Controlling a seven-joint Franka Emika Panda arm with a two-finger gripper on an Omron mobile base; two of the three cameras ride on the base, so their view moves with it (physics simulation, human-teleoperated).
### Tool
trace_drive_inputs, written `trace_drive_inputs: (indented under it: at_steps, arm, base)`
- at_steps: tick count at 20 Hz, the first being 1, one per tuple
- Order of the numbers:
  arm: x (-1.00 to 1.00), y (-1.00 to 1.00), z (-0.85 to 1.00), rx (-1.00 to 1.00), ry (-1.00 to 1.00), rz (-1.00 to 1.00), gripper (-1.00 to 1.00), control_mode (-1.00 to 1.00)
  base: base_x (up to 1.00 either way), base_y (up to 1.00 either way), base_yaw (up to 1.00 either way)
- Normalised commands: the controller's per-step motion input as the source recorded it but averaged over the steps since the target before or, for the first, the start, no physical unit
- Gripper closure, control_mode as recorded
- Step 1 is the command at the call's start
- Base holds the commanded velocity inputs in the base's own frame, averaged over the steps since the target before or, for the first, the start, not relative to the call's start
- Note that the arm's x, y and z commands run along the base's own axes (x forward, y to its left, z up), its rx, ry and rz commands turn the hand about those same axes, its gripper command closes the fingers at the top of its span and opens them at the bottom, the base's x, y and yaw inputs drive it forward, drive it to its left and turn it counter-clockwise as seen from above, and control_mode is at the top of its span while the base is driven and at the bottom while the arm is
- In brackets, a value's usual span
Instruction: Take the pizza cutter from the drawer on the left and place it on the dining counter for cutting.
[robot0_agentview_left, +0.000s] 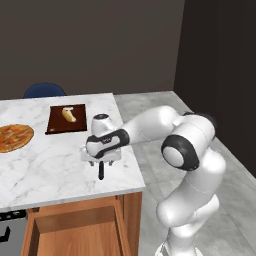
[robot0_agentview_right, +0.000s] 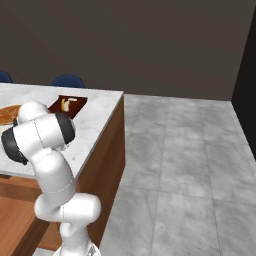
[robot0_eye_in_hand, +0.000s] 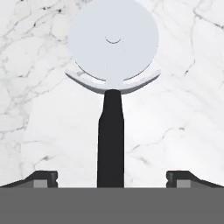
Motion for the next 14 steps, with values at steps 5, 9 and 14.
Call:
trace_drive_inputs:
  at_steps: [5, 9, 14]
  arm:
    - [-0.29, -0.18, 0.66, 0.00, 0.00, 0.00, -1.00, -1.00]
    - [-0.40, -0.36, 0.64, 0.00, 0.00, 0.00, -1.00, -1.00]
    - [-0.56, -0.54, 0.55, 0.00, 0.00, 0.00, -1.00, -1.00]
  base:
    - [0.00, 0.00, 0.00]
    - [0.00, 0.00, 0.00]
    - [0.00, 0.00, 0.00]
